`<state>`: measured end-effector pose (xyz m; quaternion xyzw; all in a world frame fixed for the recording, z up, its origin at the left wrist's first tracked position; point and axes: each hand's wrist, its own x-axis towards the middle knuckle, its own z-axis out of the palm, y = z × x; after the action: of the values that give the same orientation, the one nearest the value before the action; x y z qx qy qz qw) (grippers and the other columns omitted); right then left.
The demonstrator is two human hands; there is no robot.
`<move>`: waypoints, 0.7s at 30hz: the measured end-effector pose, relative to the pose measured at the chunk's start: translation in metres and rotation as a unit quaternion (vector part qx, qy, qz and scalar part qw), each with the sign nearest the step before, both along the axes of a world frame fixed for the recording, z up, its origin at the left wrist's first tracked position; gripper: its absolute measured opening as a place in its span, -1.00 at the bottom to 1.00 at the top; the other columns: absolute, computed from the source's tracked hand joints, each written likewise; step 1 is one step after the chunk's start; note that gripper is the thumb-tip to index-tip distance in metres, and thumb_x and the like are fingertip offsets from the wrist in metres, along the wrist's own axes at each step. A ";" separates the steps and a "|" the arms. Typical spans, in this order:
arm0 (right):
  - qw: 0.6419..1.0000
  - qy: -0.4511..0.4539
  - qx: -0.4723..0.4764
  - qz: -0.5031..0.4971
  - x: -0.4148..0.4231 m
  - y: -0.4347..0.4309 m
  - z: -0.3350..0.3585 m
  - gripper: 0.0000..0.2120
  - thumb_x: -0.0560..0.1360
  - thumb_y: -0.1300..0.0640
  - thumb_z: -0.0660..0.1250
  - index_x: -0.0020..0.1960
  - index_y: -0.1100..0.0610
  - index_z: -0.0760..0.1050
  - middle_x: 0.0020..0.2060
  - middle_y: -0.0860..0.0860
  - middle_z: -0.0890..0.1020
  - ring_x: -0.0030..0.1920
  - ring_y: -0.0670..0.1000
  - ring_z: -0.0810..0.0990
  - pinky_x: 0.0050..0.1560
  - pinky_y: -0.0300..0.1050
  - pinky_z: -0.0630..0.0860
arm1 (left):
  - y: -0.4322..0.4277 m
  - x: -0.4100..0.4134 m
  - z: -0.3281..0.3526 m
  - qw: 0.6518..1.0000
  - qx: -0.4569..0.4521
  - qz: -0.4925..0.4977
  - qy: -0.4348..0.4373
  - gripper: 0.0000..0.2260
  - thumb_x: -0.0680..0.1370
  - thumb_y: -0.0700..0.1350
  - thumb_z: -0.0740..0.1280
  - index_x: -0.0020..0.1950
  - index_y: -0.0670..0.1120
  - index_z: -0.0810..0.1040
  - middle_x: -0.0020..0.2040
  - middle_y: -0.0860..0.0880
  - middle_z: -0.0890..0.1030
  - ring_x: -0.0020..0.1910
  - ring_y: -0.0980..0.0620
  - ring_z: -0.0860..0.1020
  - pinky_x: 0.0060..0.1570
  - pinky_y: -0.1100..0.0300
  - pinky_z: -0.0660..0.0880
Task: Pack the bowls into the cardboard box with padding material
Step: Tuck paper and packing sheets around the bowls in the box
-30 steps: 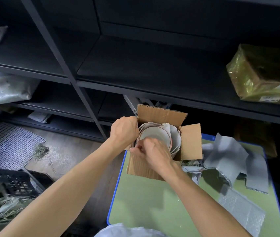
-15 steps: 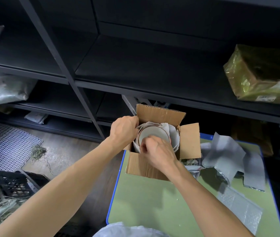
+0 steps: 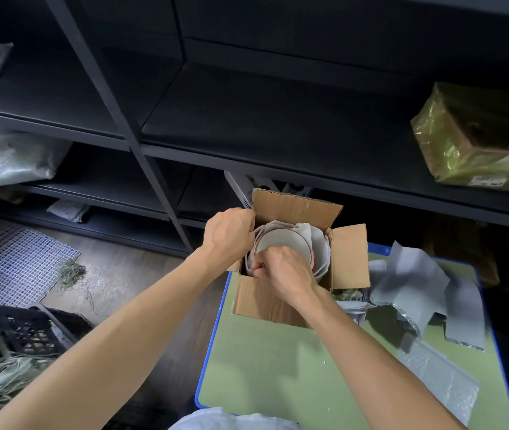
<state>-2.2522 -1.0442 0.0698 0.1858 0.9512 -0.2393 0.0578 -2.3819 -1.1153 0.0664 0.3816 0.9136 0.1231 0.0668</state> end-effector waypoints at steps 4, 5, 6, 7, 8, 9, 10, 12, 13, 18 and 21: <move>1.000 -0.011 -0.012 0.013 -0.003 0.003 -0.001 -0.86 0.45 0.16 0.35 -0.15 0.02 0.69 -0.24 0.00 0.68 -0.13 0.07 0.63 -0.14 -0.08 0.55 | -0.001 0.003 -0.002 1.000 -0.013 -0.016 -0.009 -0.91 0.54 -0.15 0.27 -0.10 -0.04 0.56 -0.15 0.00 0.56 -0.22 -0.01 0.48 -0.37 0.19 0.26; 1.000 -0.016 -0.012 0.017 -0.003 0.004 -0.002 -0.85 0.45 0.16 0.35 -0.15 0.02 0.69 -0.23 0.00 0.68 -0.13 0.06 0.62 -0.11 -0.06 0.57 | -0.001 0.003 -0.002 1.000 -0.020 -0.020 -0.005 -0.90 0.56 -0.14 0.27 -0.08 -0.03 0.58 -0.14 0.00 0.56 -0.21 -0.02 0.50 -0.35 0.17 0.30; 1.000 -0.019 -0.011 0.019 -0.003 0.004 -0.001 -0.85 0.44 0.17 0.34 -0.17 0.03 0.69 -0.24 -0.01 0.67 -0.14 0.06 0.62 -0.11 -0.05 0.58 | 0.000 0.003 -0.002 0.999 -0.025 -0.024 -0.002 -0.89 0.57 -0.13 0.27 -0.08 -0.03 0.59 -0.13 0.00 0.55 -0.21 -0.02 0.50 -0.34 0.15 0.32; 0.999 -0.023 -0.009 0.020 -0.003 0.004 0.000 -0.85 0.43 0.18 0.33 -0.21 0.04 0.67 -0.28 -0.01 0.66 -0.18 0.06 0.61 -0.13 -0.04 0.59 | 0.000 0.002 -0.002 0.999 -0.029 -0.027 0.000 -0.88 0.57 -0.12 0.27 -0.09 -0.03 0.59 -0.14 0.00 0.54 -0.21 -0.02 0.50 -0.34 0.15 0.32; 0.999 -0.030 -0.006 0.020 -0.003 0.005 0.001 -0.84 0.41 0.21 0.31 -0.27 0.07 0.63 -0.33 -0.01 0.62 -0.23 0.06 0.58 -0.18 -0.06 0.57 | 0.001 0.001 -0.002 0.999 -0.031 -0.028 0.001 -0.88 0.58 -0.11 0.27 -0.09 -0.02 0.59 -0.15 0.01 0.53 -0.22 -0.02 0.50 -0.34 0.15 0.31; 0.999 -0.039 -0.003 0.021 -0.002 0.005 0.003 -0.84 0.40 0.23 0.28 -0.32 0.08 0.57 -0.36 -0.01 0.57 -0.27 0.07 0.53 -0.24 -0.10 0.51 | 0.001 0.001 -0.002 0.999 -0.033 -0.029 0.000 -0.88 0.58 -0.10 0.27 -0.10 -0.02 0.58 -0.15 0.02 0.52 -0.22 -0.02 0.49 -0.34 0.15 0.31; 0.999 -0.049 -0.001 0.022 -0.001 0.006 0.004 -0.83 0.40 0.25 0.27 -0.34 0.09 0.52 -0.35 -0.01 0.55 -0.27 0.07 0.49 -0.28 -0.14 0.43 | 0.002 0.000 -0.002 0.999 -0.034 -0.028 -0.001 -0.87 0.59 -0.09 0.27 -0.10 -0.01 0.58 -0.15 0.02 0.50 -0.21 -0.02 0.49 -0.34 0.14 0.32; 0.998 -0.060 0.008 0.024 0.000 0.011 0.009 -0.84 0.42 0.24 0.26 -0.28 0.10 0.58 -0.27 -0.01 0.62 -0.19 0.07 0.54 -0.26 -0.14 0.41 | 0.002 0.000 -0.003 0.999 -0.032 -0.024 0.002 -0.87 0.59 -0.08 0.26 -0.11 -0.02 0.58 -0.14 0.02 0.50 -0.20 -0.04 0.51 -0.33 0.13 0.36; 0.998 -0.064 0.015 0.024 0.001 0.014 0.010 -0.83 0.43 0.22 0.27 -0.21 0.09 0.63 -0.22 -0.01 0.66 -0.13 0.06 0.58 -0.21 -0.12 0.48 | 0.002 0.001 -0.004 0.999 -0.028 -0.022 0.002 -0.87 0.58 -0.10 0.26 -0.10 -0.03 0.58 -0.14 0.01 0.50 -0.20 -0.05 0.53 -0.33 0.12 0.38; 0.996 -0.085 0.017 0.017 0.005 0.018 0.013 -0.79 0.45 0.23 0.31 -0.07 0.02 0.68 -0.10 -0.04 0.70 -0.02 0.06 0.60 -0.12 -0.10 0.50 | -0.001 0.004 -0.007 1.000 -0.009 -0.018 0.002 -0.89 0.60 -0.09 0.25 -0.08 -0.04 0.54 -0.11 -0.03 0.53 -0.22 -0.06 0.52 -0.34 0.11 0.37; 0.996 -0.083 0.038 0.021 0.008 0.020 0.014 -0.79 0.45 0.24 0.31 -0.06 0.03 0.67 -0.08 -0.02 0.69 0.01 0.06 0.60 -0.11 -0.10 0.47 | -0.003 0.004 -0.007 1.000 0.002 -0.023 -0.004 -0.81 0.63 0.01 0.24 -0.06 -0.03 0.58 -0.09 -0.01 0.52 -0.19 -0.04 0.52 -0.30 0.12 0.37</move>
<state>-2.2444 -1.0237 0.0841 0.1871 0.9553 -0.1855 0.1340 -2.3777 -1.1183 0.0594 0.4025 0.9040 0.1244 0.0724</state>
